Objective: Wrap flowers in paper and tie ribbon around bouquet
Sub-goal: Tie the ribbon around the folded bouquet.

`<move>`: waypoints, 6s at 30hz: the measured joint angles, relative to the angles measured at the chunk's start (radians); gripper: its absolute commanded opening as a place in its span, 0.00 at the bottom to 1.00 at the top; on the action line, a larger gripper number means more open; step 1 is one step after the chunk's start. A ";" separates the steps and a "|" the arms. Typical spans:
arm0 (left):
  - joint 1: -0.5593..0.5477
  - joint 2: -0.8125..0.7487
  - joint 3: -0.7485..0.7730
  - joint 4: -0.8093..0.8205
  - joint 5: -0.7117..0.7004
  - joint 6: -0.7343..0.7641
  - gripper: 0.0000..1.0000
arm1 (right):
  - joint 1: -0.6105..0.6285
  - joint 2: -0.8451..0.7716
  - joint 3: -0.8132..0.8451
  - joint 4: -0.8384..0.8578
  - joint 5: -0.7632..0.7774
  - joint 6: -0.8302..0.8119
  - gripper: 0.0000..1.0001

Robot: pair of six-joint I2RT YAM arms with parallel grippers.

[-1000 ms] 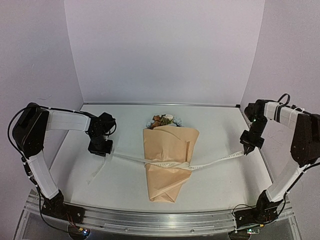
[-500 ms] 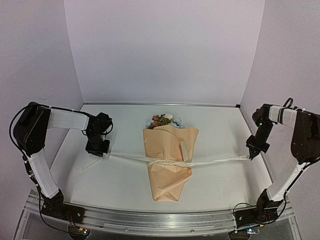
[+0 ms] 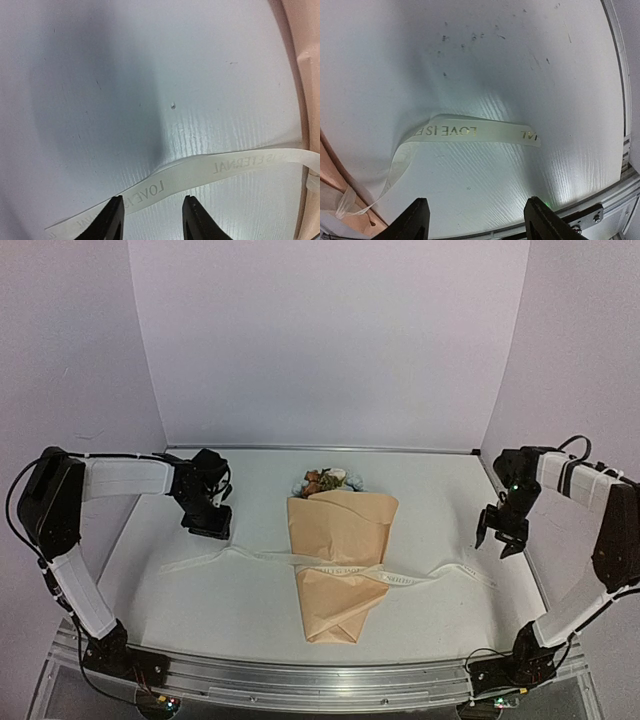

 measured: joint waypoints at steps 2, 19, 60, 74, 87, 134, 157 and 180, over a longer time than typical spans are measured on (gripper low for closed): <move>-0.007 -0.027 0.004 0.007 -0.001 0.015 0.56 | 0.036 -0.034 -0.003 0.015 -0.003 -0.041 0.72; -0.260 -0.154 -0.120 0.327 0.168 0.572 0.59 | 0.336 -0.159 -0.292 0.497 -0.266 -0.419 0.78; -0.273 0.194 -0.052 0.522 0.303 0.866 0.20 | 0.456 -0.179 -0.415 0.638 -0.250 -0.567 0.81; -0.273 0.194 -0.049 0.525 0.295 0.865 0.14 | 0.569 -0.104 -0.406 0.689 -0.178 -0.710 0.81; -0.273 0.193 -0.042 0.516 0.294 0.833 0.11 | 0.609 0.002 -0.340 0.700 -0.120 -0.733 0.39; 0.173 -0.081 -0.232 0.351 0.234 -0.086 0.00 | 0.361 0.017 -0.247 0.407 0.156 0.103 0.00; 0.467 -0.146 -0.347 0.225 0.477 -0.166 0.00 | 0.244 -0.327 -0.488 0.435 0.019 0.110 0.01; 0.189 -0.363 -0.193 0.289 0.197 0.043 0.84 | 0.319 -0.389 -0.292 0.222 0.142 -0.037 0.98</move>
